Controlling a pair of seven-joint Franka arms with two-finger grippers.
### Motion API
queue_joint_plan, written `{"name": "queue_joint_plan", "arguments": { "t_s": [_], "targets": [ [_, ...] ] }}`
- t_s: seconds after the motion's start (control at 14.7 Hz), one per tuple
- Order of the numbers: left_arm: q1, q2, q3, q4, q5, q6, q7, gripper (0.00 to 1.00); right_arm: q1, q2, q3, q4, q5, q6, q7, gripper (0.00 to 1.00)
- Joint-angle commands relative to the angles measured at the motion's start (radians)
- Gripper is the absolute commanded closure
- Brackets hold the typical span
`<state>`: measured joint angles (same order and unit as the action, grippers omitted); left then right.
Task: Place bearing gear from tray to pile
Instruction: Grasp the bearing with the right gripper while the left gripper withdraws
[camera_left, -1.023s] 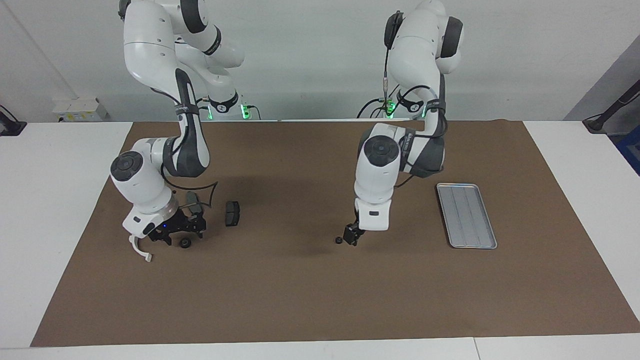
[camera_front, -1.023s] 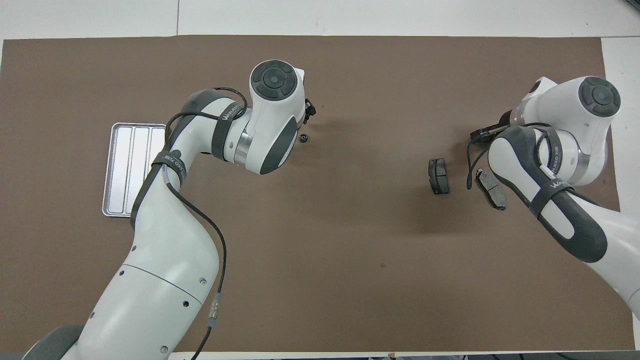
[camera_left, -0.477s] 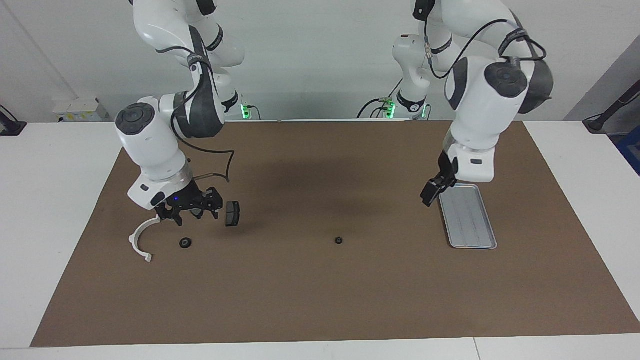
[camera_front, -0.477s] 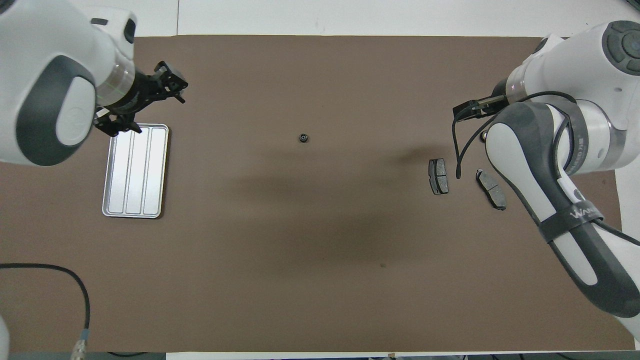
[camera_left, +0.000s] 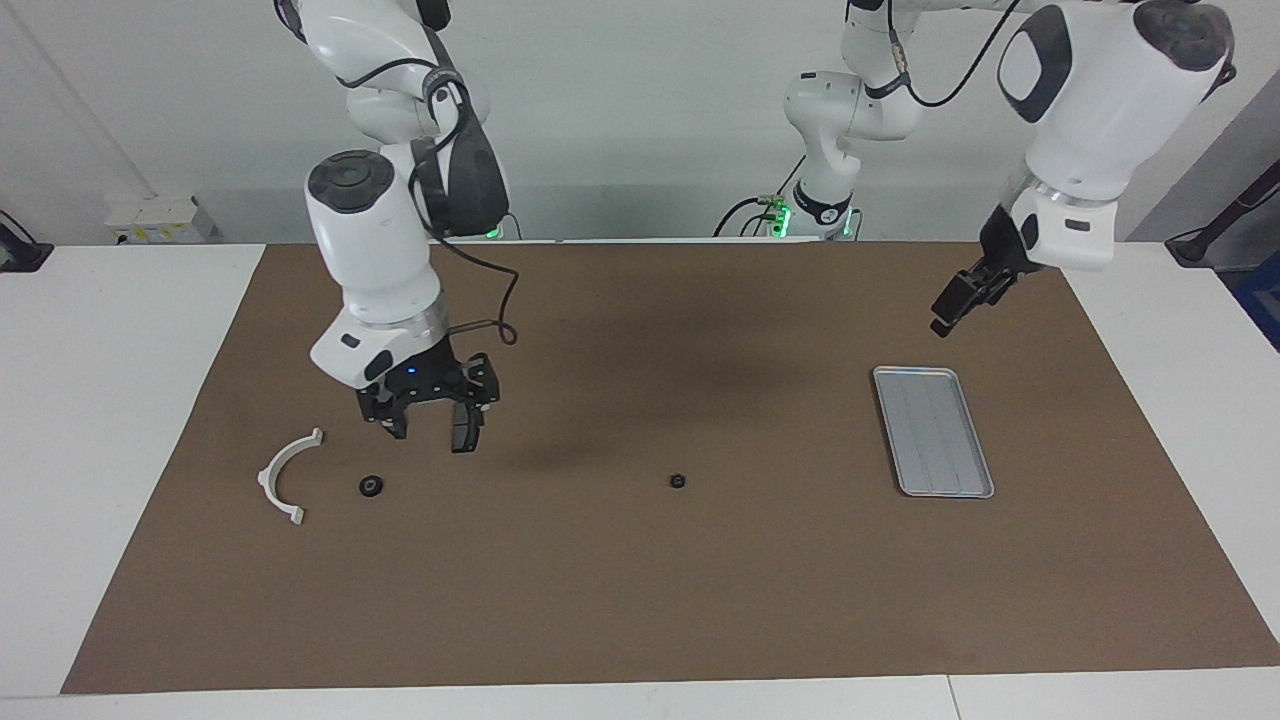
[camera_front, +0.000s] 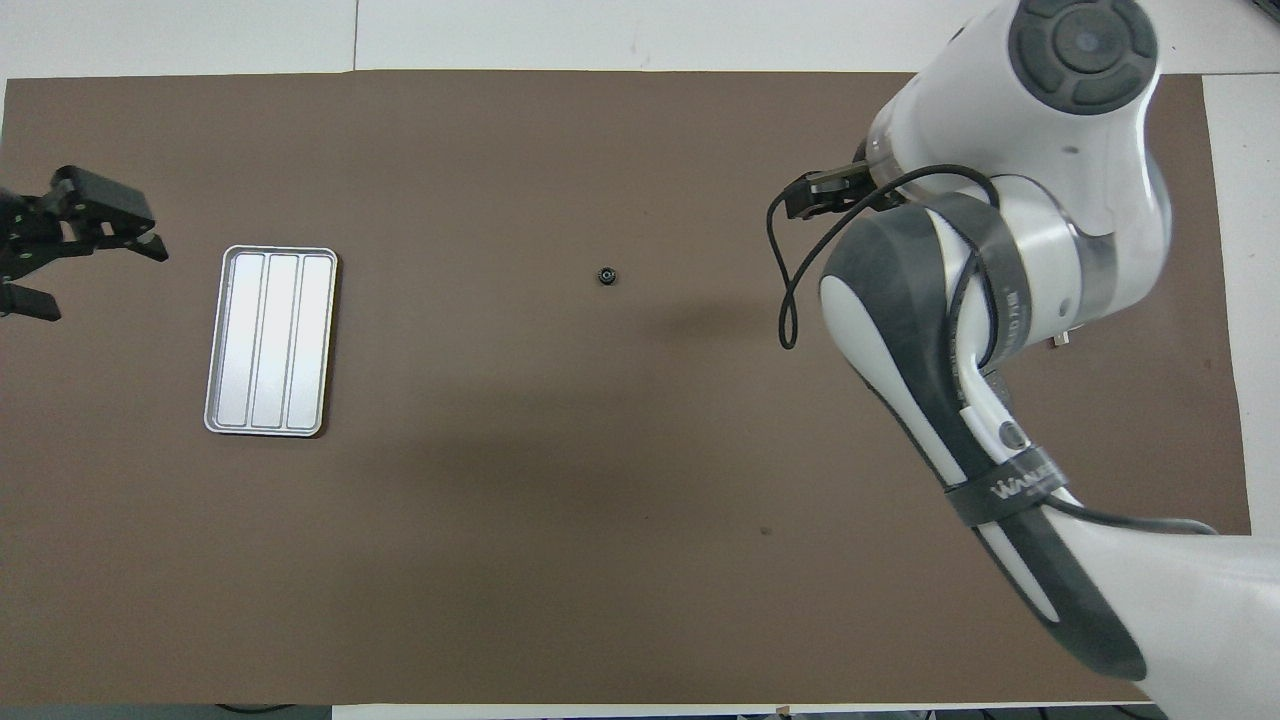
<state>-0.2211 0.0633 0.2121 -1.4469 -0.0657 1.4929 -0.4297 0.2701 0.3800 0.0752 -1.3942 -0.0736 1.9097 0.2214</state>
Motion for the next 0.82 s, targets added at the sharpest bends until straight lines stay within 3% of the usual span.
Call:
{"name": "queue_joint_plan", "arguments": {
  "t_s": [0.0,0.2,0.41,0.75],
  "targets": [
    [0.095,-0.071,-0.046,-0.044,-0.011,-0.054,0.115,0.0,0.087,0.071,-0.002,0.078,-0.022,-0.031,0.134,0.0],
    [0.189,-0.08,-0.092,-0.044,-0.011,-0.109,0.218,0.0,0.165,0.143,0.001,0.128,-0.02,-0.011,0.234,0.0],
    [0.189,-0.092,-0.092,-0.061,-0.011,-0.089,0.27,0.0,0.247,0.23,-0.002,0.152,-0.02,0.052,0.321,0.0],
    [0.187,-0.092,-0.092,-0.056,-0.011,-0.095,0.269,0.0,0.261,0.299,0.001,0.15,-0.022,0.143,0.339,0.0]
  ]
}}
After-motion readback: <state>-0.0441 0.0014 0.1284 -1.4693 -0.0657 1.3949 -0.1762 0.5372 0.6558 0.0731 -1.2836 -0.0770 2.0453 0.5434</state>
